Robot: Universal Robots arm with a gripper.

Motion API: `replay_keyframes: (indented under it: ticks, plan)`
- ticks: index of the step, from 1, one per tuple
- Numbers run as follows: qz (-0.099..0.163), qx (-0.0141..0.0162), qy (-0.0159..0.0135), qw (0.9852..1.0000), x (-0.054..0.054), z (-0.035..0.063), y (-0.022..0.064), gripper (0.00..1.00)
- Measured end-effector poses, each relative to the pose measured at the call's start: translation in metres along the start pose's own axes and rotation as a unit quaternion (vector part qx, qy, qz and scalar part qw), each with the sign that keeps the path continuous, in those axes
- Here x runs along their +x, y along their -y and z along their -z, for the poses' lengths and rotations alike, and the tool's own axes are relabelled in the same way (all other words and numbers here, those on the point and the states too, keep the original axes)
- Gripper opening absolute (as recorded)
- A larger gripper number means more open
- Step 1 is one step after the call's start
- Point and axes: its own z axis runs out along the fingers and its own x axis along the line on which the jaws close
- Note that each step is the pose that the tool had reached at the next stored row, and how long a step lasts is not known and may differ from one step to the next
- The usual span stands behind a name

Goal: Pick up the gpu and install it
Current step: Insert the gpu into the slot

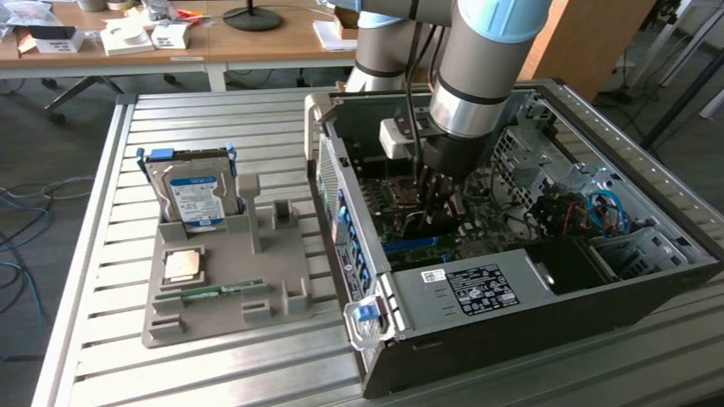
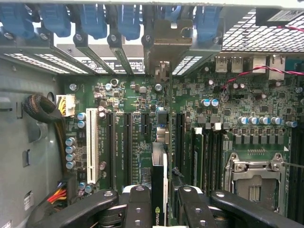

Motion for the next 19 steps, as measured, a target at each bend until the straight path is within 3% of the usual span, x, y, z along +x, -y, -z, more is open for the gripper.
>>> replay_keyframes:
  ticks: [19]
  plan:
    - [0.0,0.0001,0.0002,1.0,0.0,-0.0042,0.0,0.26]
